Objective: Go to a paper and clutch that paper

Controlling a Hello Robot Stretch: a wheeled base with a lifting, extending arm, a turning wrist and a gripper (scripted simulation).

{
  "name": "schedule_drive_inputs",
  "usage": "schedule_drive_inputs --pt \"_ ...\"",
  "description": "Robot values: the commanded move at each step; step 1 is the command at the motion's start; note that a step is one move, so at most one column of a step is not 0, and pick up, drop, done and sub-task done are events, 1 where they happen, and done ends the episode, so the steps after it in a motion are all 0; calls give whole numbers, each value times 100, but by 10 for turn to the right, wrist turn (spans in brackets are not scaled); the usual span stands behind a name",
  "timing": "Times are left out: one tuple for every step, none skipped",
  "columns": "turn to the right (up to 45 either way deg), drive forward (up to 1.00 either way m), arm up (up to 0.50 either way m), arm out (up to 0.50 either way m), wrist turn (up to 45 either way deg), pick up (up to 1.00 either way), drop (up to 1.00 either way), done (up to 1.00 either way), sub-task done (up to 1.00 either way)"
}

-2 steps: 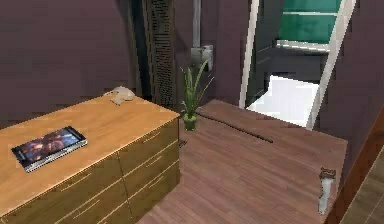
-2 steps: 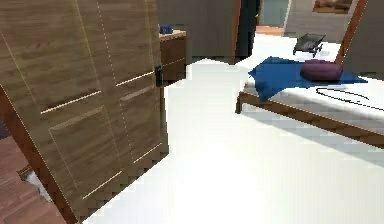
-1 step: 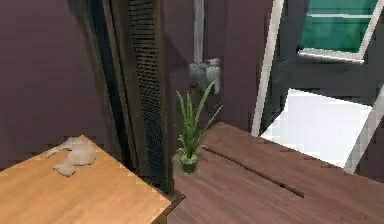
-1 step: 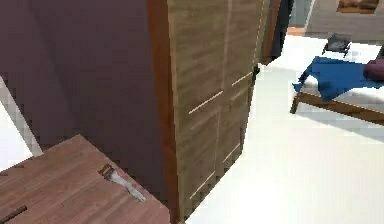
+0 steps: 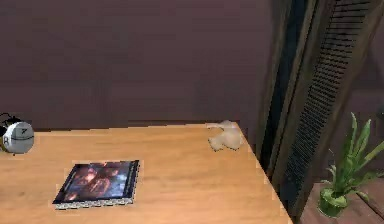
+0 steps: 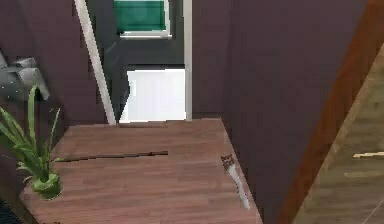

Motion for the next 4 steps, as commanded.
schedule_drive_inputs --pt "-450 0 0 0 0 0 0 0 0" --pt "-360 0 0 0 0 0 0 0 0" --pt "450 0 0 0 0 0 0 0 0" --pt "450 0 0 0 0 0 0 0 0"
